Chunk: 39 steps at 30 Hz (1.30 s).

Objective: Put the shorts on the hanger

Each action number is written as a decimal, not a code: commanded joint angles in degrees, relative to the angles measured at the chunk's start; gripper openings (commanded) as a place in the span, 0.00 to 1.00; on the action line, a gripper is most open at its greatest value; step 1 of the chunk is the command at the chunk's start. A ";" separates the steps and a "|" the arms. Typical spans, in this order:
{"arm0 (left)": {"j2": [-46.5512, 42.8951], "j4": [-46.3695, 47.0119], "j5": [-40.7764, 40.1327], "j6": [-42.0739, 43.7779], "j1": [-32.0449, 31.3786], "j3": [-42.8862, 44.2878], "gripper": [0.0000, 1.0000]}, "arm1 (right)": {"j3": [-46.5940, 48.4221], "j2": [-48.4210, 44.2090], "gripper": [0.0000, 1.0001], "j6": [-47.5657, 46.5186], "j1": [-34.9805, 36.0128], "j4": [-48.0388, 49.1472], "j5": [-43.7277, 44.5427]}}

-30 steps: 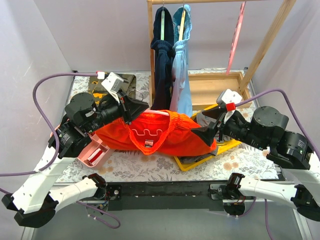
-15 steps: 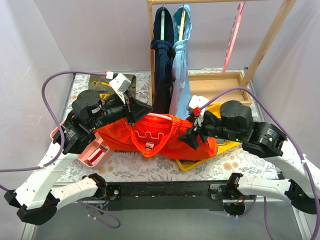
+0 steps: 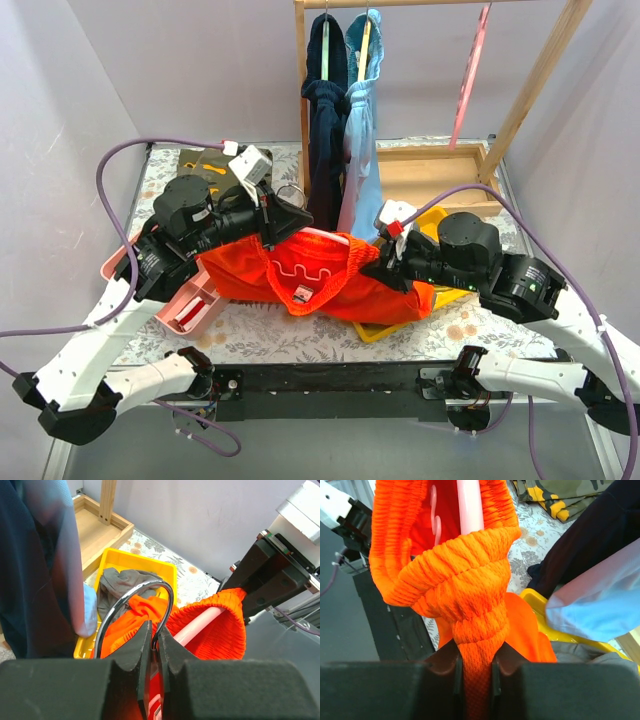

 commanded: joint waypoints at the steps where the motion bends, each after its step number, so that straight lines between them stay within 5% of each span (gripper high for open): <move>1: 1.05 5.62 0.76 -0.53 0.04 1.83 0.03 | -1.97 -1.95 0.01 2.32 0.20 3.63 -0.04; 7: 2.81 6.59 -1.16 -1.32 0.04 3.67 0.53 | -4.35 -6.87 0.01 5.91 0.20 4.33 1.28; 14: 2.38 8.34 -2.66 -1.50 0.04 3.67 0.85 | -6.54 -13.73 0.01 10.49 0.19 3.46 5.49; 22: -0.35 9.40 -10.65 -1.50 0.04 3.67 0.96 | -2.42 -17.95 0.01 13.57 0.20 -5.06 10.77; 30: -0.09 8.88 -34.71 -7.29 0.04 1.65 0.95 | 5.84 -20.15 0.01 16.82 0.20 -14.21 17.19; 39: 5.45 8.17 -41.95 -13.01 0.13 -1.32 0.88 | 14.19 -21.99 0.01 17.61 0.20 -20.27 20.71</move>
